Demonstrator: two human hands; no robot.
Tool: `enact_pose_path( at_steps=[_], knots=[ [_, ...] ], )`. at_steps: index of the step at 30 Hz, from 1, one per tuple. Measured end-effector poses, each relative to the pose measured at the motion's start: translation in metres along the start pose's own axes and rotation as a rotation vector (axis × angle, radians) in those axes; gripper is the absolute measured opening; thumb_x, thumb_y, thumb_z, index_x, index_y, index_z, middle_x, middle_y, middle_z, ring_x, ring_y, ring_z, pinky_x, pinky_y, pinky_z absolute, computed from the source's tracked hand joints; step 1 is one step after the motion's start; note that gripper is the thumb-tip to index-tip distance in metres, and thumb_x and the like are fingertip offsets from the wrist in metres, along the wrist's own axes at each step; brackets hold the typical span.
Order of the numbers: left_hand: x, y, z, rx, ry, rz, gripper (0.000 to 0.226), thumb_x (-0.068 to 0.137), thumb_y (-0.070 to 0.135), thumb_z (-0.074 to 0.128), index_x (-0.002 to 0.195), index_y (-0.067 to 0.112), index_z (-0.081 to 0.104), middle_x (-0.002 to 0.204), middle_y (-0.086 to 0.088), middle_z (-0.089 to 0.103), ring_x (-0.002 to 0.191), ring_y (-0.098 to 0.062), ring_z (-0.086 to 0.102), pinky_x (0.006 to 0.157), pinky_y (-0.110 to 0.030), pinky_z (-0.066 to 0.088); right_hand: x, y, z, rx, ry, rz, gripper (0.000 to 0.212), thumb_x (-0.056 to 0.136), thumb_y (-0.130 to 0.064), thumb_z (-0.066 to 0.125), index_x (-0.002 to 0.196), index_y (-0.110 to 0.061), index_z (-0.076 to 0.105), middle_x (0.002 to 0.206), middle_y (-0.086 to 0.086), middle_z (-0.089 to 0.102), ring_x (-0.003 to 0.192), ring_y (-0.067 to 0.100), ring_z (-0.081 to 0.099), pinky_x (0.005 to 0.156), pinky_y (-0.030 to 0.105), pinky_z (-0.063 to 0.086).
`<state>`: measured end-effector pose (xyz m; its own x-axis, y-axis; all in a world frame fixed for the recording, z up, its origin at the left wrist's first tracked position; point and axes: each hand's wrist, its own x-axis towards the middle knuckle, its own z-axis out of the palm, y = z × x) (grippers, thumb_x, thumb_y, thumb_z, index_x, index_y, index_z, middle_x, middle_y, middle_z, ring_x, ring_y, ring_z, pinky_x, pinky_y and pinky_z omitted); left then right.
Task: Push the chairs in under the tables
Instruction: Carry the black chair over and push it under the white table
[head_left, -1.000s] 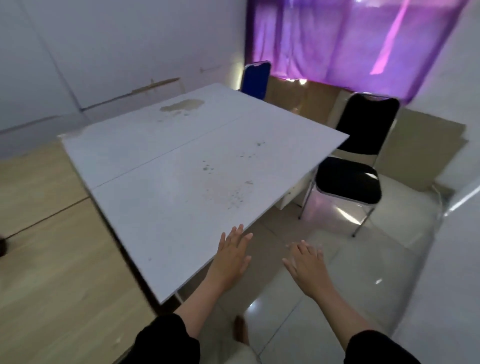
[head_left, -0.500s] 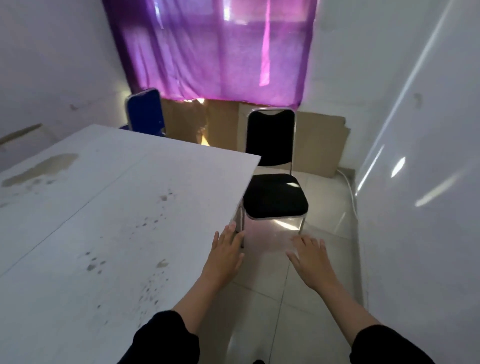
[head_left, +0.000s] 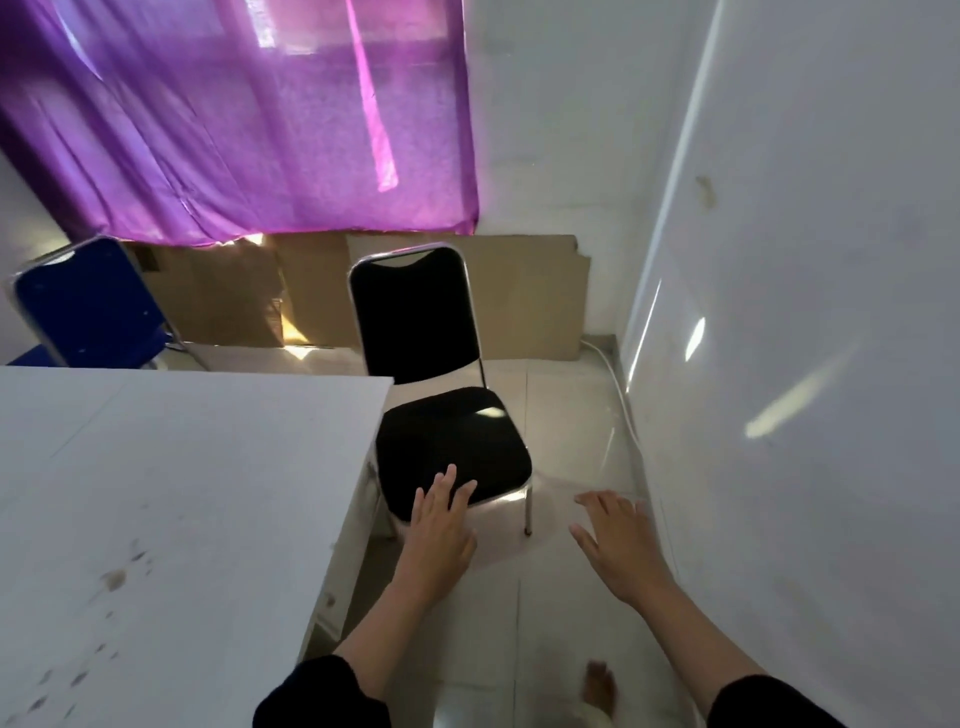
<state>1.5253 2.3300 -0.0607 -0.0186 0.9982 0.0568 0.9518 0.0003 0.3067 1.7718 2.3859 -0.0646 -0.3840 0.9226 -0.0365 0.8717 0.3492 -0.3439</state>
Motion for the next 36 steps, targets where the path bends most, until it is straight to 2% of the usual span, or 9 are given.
enact_pose_path(
  at_steps=[6, 10, 13, 19, 23, 26, 29, 32, 36],
  knots=[
    [0.108, 0.039, 0.027, -0.066, 0.013, -0.125, 0.058, 0.099, 0.03, 0.042, 0.149, 0.023, 0.015, 0.16, -0.008, -0.002, 0.147, -0.022, -0.004, 0.115, -0.036, -0.008, 0.099, 0.084, -0.064, -0.012, -0.009, -0.03, 0.046, 0.096, -0.048, 0.034, 0.132, -0.024, 0.045, 0.133, -0.005, 0.048, 0.128, 0.018, 0.04, 0.112, 0.045, 0.021],
    [0.182, 0.062, 0.035, -0.101, 0.009, -0.173, 0.059, 0.099, 0.031, 0.042, 0.149, 0.022, 0.014, 0.16, -0.007, -0.002, 0.147, -0.022, -0.003, 0.12, -0.04, 0.0, 0.18, 0.133, -0.089, -0.001, 0.016, 0.025, 0.046, 0.095, -0.047, 0.037, 0.129, -0.019, 0.049, 0.126, 0.004, 0.055, 0.118, 0.025, 0.049, 0.105, 0.044, 0.032],
    [0.213, 0.061, 0.035, -0.087, 0.026, -0.176, 0.058, 0.099, 0.03, 0.042, 0.149, 0.021, 0.015, 0.159, -0.008, 0.0, 0.147, -0.022, -0.001, 0.12, -0.041, 0.002, 0.215, 0.129, -0.093, 0.066, 0.036, -0.036, 0.039, 0.097, -0.038, 0.044, 0.13, -0.018, 0.048, 0.128, 0.004, 0.054, 0.118, 0.023, 0.048, 0.105, 0.039, 0.032],
    [0.314, 0.036, 0.045, -0.081, 0.057, -0.31, 0.058, 0.096, 0.025, 0.049, 0.147, 0.017, 0.023, 0.158, -0.012, 0.01, 0.146, -0.026, 0.011, 0.118, -0.043, 0.007, 0.317, 0.132, -0.09, 0.155, 0.004, -0.145, 0.039, 0.098, -0.039, 0.042, 0.132, -0.021, 0.044, 0.132, -0.001, 0.05, 0.123, 0.016, 0.042, 0.109, 0.041, 0.031],
    [0.398, 0.016, 0.048, -0.13, 0.134, -0.455, 0.058, 0.093, 0.026, 0.055, 0.144, 0.015, 0.03, 0.156, -0.013, 0.019, 0.142, -0.027, 0.025, 0.117, -0.045, 0.023, 0.405, 0.142, -0.099, 0.105, -0.038, -0.236, 0.04, 0.098, -0.041, 0.04, 0.134, -0.023, 0.042, 0.134, -0.004, 0.047, 0.126, 0.014, 0.04, 0.111, 0.044, 0.027],
    [0.464, -0.001, 0.04, -0.23, 0.151, -0.549, 0.06, 0.092, 0.024, 0.057, 0.144, 0.013, 0.03, 0.156, -0.015, 0.019, 0.143, -0.029, 0.023, 0.115, -0.046, 0.026, 0.483, 0.144, -0.115, 0.076, -0.051, -0.25, 0.049, 0.095, -0.049, 0.031, 0.133, -0.021, 0.044, 0.133, -0.001, 0.05, 0.123, 0.018, 0.042, 0.109, 0.041, 0.029],
    [0.513, -0.021, 0.026, -0.24, 0.185, -0.539, 0.059, 0.092, 0.022, 0.057, 0.144, 0.012, 0.031, 0.155, -0.016, 0.02, 0.142, -0.031, 0.022, 0.115, -0.049, 0.024, 0.544, 0.137, -0.126, 0.065, -0.039, -0.262, 0.064, 0.087, -0.058, 0.018, 0.13, -0.019, 0.046, 0.129, 0.002, 0.053, 0.119, 0.023, 0.046, 0.104, 0.039, 0.032],
    [0.565, -0.056, 0.003, -0.205, 0.246, -0.6, 0.058, 0.092, 0.023, 0.056, 0.143, 0.01, 0.032, 0.154, -0.018, 0.02, 0.14, -0.033, 0.026, 0.113, -0.047, 0.028, 0.6, 0.114, -0.128, 0.134, -0.033, -0.256, 0.055, 0.092, -0.052, 0.029, 0.129, -0.016, 0.047, 0.127, 0.006, 0.053, 0.117, 0.027, 0.047, 0.103, 0.042, 0.034],
    [0.607, -0.088, -0.01, -0.303, 0.321, -0.763, 0.058, 0.095, 0.023, 0.053, 0.144, 0.006, 0.027, 0.155, -0.021, 0.016, 0.141, -0.034, 0.023, 0.115, -0.046, 0.025, 0.647, 0.097, -0.113, 0.188, -0.078, -0.356, 0.041, 0.097, -0.038, 0.043, 0.131, -0.016, 0.046, 0.127, 0.007, 0.052, 0.117, 0.026, 0.046, 0.102, 0.039, 0.034]
  ],
)
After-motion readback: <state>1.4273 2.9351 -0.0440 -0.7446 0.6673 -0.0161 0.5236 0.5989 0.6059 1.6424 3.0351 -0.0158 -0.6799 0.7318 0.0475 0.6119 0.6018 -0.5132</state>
